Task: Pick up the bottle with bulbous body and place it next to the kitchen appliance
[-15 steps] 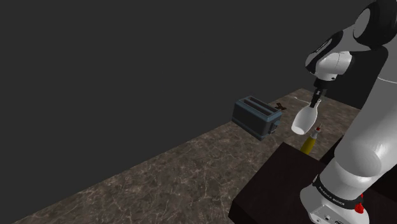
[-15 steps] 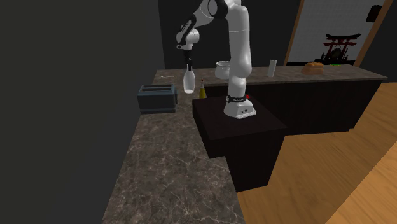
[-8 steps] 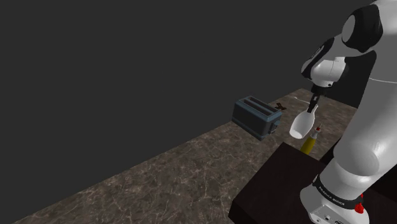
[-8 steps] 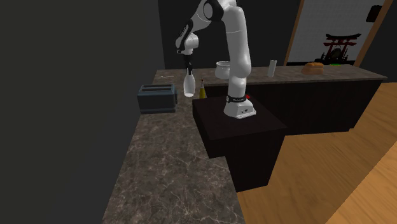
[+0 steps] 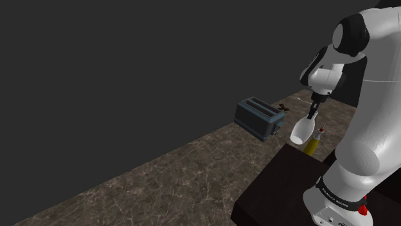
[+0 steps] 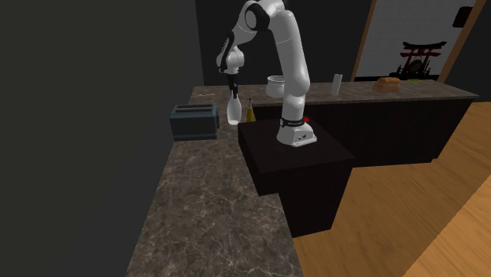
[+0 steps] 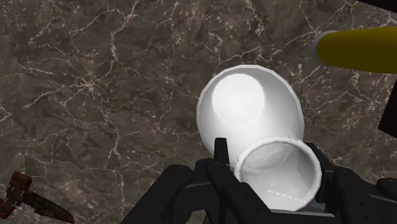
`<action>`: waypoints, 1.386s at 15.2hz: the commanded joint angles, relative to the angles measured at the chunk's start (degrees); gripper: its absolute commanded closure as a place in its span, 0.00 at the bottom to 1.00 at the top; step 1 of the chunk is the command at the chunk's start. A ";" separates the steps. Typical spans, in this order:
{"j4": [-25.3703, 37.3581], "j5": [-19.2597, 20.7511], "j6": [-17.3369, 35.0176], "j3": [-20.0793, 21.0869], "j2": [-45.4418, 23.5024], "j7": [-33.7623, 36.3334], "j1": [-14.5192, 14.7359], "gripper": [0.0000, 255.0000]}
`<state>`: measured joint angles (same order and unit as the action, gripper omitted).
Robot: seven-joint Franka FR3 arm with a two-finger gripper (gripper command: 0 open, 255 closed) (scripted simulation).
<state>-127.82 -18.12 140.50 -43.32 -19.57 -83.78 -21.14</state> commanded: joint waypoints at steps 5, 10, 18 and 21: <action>-0.14 -1.82 1.44 1.27 -1.61 -1.14 -0.95 1.00; -0.14 -1.82 1.44 1.27 -1.61 -1.14 -0.95 1.00; 0.06 1.95 -1.41 -1.39 1.83 1.43 1.27 0.00; 0.54 5.38 -4.09 -3.45 4.91 3.78 3.05 0.00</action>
<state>-127.51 -13.48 137.12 -46.32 -15.25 -80.34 -18.30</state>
